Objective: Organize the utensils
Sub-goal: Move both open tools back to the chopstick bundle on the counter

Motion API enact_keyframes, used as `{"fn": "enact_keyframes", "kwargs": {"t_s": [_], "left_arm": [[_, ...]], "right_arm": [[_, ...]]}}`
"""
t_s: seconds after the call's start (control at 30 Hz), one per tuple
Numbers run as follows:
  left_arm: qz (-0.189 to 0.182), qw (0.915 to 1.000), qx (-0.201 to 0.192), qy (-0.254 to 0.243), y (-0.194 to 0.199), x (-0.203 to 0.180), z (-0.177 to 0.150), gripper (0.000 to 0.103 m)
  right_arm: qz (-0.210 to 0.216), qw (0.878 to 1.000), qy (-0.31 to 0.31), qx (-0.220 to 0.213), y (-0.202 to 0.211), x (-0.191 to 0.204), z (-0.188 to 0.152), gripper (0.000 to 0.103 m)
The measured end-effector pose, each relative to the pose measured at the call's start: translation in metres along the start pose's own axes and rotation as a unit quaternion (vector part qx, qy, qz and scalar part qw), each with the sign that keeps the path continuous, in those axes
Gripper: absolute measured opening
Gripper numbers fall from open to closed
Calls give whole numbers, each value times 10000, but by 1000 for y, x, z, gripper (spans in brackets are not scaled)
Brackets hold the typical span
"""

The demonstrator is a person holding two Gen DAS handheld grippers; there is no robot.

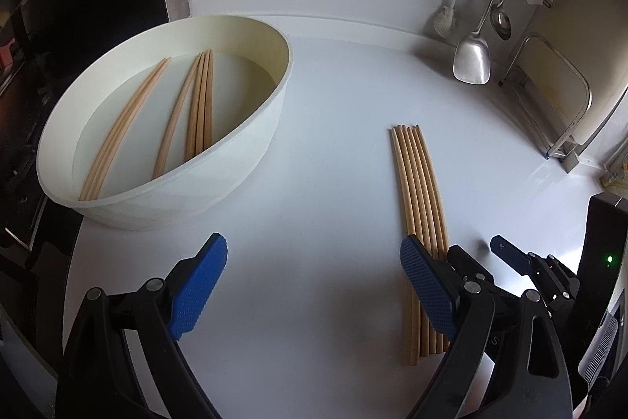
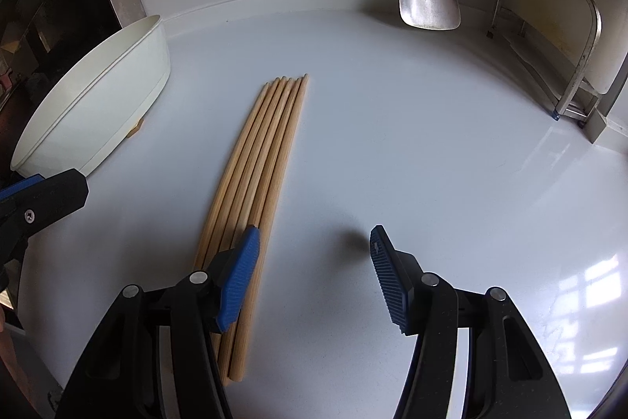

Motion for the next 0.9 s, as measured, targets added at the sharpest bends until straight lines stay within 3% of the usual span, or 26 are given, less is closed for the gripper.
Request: {"fn": "enact_keyframes", "kwargs": {"t_s": [0.9], "left_arm": [[-10, 9999, 136, -32, -13, -9, -8, 88]], "right_arm": [[-179, 9973, 710, 38, 2, 14, 1, 55]]}}
Point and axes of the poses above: each gripper's, at about its wrist camera, not at the fingertips, and y roughly against the way its jaws point, x to its left, z to its top, the point moved 3 cm from there along -y, roughly the way its jaws point, and after that the axes turned 8 degrees about -x, right-handed, at the moved point
